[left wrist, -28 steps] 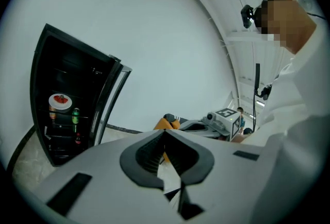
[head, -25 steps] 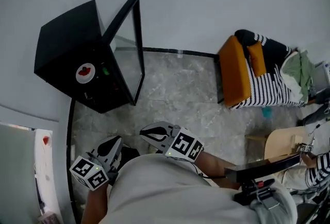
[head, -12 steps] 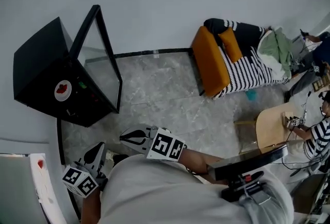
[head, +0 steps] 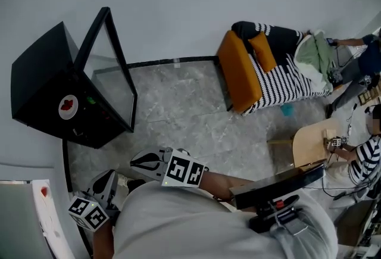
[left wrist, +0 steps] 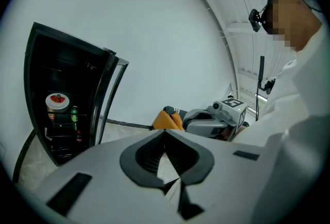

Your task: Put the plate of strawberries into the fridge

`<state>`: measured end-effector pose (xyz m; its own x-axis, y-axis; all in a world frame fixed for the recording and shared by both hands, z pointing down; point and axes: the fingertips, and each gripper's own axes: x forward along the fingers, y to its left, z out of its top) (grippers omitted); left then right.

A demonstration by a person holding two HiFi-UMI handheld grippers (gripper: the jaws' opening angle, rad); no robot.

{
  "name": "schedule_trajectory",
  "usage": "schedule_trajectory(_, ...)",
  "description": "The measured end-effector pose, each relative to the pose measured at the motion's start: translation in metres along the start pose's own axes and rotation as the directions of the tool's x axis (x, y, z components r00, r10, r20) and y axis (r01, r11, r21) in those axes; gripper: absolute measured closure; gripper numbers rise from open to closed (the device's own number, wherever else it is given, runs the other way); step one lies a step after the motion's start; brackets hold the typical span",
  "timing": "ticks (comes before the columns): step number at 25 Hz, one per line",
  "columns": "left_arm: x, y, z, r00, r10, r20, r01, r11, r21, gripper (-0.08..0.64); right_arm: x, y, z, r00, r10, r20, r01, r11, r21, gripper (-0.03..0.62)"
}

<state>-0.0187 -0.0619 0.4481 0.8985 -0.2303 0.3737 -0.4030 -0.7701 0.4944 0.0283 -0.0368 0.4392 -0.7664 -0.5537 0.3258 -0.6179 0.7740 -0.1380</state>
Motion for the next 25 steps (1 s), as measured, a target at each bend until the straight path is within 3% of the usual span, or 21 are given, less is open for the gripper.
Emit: schedule_trajectory(25,0.01,0.0,-0.017,0.999,-0.028,-0.043,0.027,1.0,-0.011,0.546,-0.005,0.005,-0.011,1.0,-0.013,-0.003,0.013,1.0,0.029,0.568)
